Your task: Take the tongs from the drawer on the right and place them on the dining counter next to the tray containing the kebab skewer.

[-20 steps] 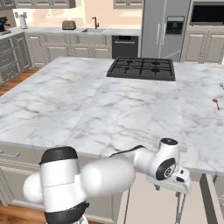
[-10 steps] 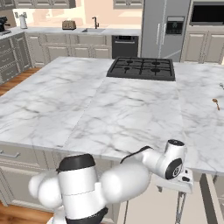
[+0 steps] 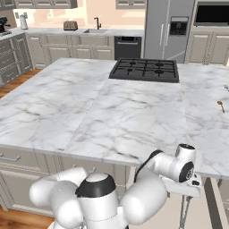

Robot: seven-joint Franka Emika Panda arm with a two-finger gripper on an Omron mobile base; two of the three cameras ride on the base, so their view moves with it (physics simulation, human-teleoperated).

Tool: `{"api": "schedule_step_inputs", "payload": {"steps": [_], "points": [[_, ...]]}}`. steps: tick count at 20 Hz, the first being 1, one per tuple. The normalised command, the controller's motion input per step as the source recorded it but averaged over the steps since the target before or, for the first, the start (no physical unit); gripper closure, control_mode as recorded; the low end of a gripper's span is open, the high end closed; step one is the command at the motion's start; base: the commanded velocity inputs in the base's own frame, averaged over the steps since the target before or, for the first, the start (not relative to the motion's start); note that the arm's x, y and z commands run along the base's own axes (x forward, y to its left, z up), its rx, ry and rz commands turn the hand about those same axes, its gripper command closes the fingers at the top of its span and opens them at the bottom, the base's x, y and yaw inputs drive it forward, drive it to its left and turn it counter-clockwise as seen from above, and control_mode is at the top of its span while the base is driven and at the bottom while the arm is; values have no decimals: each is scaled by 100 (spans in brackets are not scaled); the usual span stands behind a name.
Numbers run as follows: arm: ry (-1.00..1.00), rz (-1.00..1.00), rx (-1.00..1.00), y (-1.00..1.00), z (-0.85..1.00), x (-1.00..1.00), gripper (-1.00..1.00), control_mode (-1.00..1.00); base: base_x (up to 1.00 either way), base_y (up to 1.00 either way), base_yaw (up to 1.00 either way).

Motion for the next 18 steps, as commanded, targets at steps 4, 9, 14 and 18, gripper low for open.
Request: {"api": "schedule_step_inputs", "payload": {"steps": [4, 9, 14, 18], "points": [[0, 0, 4, -14, -22, 15, -100, -100, 0, 0, 0], [0, -1, 3, -20, -35, 9, -100, -100, 0, 0, 0], [0, -6, 1, -18, -37, 20, -100, -100, 0, 0, 0], [-3, -8, 0, -21, -30, 23, -100, -100, 0, 0, 0]]}}
